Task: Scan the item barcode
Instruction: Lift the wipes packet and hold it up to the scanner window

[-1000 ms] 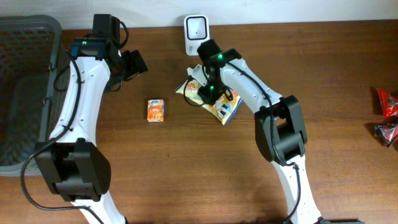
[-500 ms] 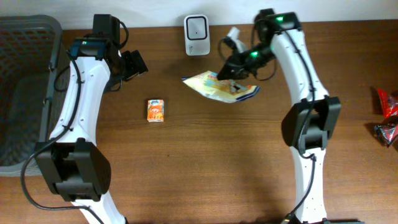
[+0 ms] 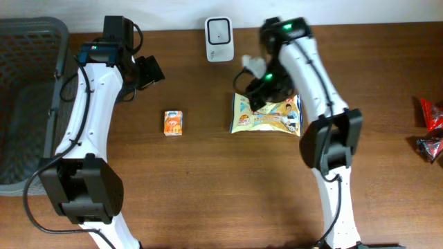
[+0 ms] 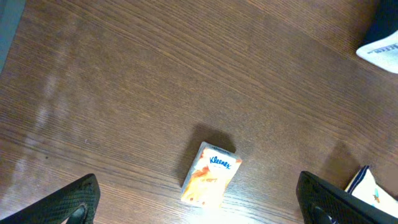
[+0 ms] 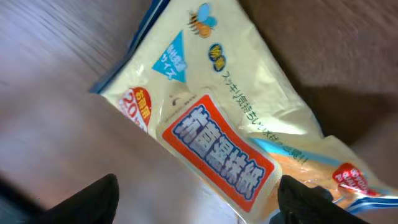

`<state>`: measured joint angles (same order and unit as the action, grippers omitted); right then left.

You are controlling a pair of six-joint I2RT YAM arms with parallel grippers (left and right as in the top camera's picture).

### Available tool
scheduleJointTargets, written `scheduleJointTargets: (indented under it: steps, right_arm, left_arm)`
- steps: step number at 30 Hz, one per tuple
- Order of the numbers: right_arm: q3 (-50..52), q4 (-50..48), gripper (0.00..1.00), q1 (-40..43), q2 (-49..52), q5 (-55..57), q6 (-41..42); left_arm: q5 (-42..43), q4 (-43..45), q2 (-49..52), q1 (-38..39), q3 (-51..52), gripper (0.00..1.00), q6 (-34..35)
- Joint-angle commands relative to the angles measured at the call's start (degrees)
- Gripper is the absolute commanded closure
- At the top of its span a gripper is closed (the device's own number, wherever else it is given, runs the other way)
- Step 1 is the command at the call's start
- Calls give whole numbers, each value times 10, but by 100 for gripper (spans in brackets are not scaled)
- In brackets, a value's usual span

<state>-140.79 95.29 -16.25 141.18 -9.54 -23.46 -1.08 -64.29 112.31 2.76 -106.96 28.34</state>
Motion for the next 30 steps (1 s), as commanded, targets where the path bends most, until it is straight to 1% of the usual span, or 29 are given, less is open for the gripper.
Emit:
scheduleJointTargets:
  steps: [1,2,4,5,6,7,8,9,10,11,15,17,19,20,22,23,26,28,30]
  right_arm:
    - [50,-4,9,-41,-2,145,-64]
    - [76,-15,7,-47,-2,161,-64]
    - [146,-37,7,-45,-2,203,-64]
    - [191,-87,7,-40,-2,222,-63]
    - [215,-128,13,-37,-2,233,-63]
    - [240,-172,30,-33,-2,238,-61]
    - [257,-220,72,-31,-2,237,-28]
    - [257,-239,91,-31,-2,236,10]
    - [257,-250,96,-31,-2,229,38]
    - [257,-251,96,-31,-2,214,45]
    - [214,-207,96,-28,-3,7,45]
    - [154,-165,96,-12,-3,-164,45]
    - [116,-140,96,17,-3,-371,45]
    - [114,-137,96,40,-3,-508,42]
    - [115,-135,96,61,-3,-624,37]
    - [115,-127,96,65,-3,-671,10]
    - [115,-72,96,63,-3,-680,-93]
    - [115,-75,96,61,-3,-680,-97]
    - [115,-106,96,61,-3,-679,-84]
  left_arm:
    - [-2,-1,5,1,-7,1,5]
    - [-2,-1,5,1,-7,1,5]
    - [-2,-1,5,1,-7,1,5]
    - [-2,-1,5,1,-7,1,5]
    - [-2,-1,5,1,-7,1,5]
    - [-2,-1,5,1,-7,1,5]
    - [-2,-1,5,1,-7,1,5]
    - [-3,-1,5,1,-7,1,5]
    - [-2,-1,5,1,-7,1,5]
    - [-2,-1,5,0,-7,1,5]
    - [-2,-1,5,-2,-7,1,5]
    - [-2,-1,5,-2,-7,1,5]
    - [-2,-1,5,-2,-7,1,5]
    - [-2,-1,5,-2,-7,1,5]
    - [-2,-1,5,-2,-7,1,5]
    - [-2,-1,5,-2,-7,1,5]
    - [-2,-1,5,-2,-7,1,5]
    - [-2,-1,5,-2,-7,1,5]
    - [-2,-1,5,-2,-7,1,5]
